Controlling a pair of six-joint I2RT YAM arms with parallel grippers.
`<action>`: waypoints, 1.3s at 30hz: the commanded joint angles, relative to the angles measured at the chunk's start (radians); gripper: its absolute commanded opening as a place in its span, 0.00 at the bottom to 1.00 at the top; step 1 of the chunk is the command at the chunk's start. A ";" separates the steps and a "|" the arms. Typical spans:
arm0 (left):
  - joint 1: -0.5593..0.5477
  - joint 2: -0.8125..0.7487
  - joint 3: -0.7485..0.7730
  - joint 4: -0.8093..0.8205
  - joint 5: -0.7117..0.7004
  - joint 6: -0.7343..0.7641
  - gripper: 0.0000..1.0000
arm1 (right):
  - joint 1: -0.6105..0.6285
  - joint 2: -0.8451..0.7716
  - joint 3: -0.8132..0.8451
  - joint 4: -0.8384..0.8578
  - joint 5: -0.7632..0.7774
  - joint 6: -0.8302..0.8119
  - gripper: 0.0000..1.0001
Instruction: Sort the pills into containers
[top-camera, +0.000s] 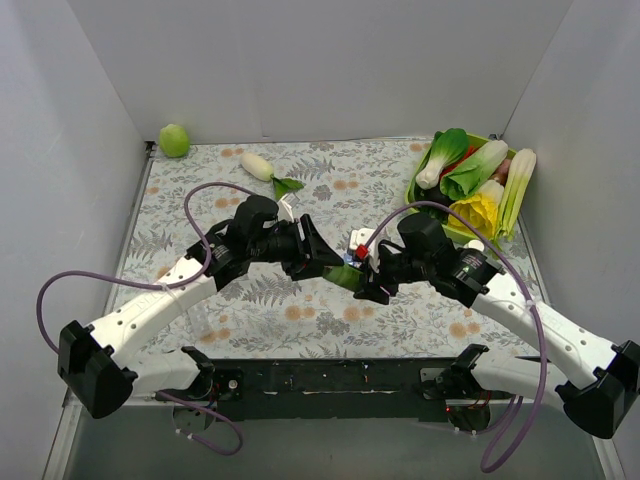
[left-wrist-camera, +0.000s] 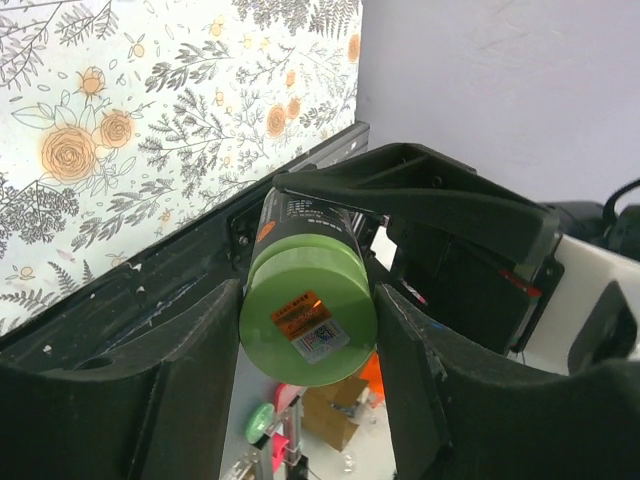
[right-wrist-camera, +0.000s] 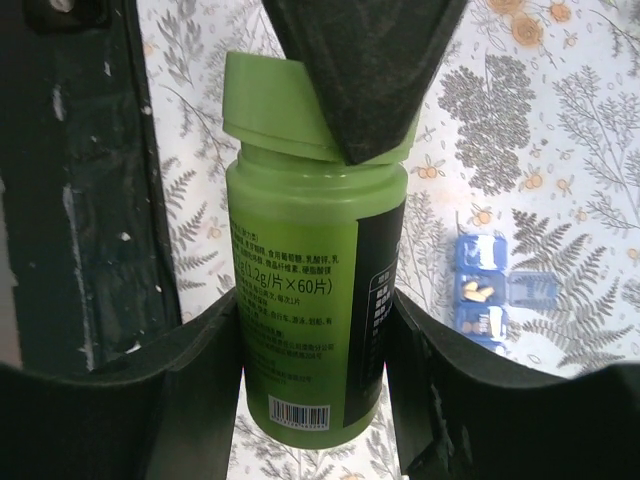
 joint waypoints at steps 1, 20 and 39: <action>-0.015 -0.066 -0.017 0.010 -0.020 0.088 0.07 | -0.021 -0.002 0.076 0.124 -0.143 0.102 0.01; -0.015 0.040 0.050 -0.107 0.188 0.327 0.06 | -0.040 -0.024 0.064 0.140 -0.218 0.086 0.01; -0.015 0.017 0.047 -0.055 0.379 0.663 0.06 | -0.043 -0.091 -0.062 0.377 -0.494 0.388 0.01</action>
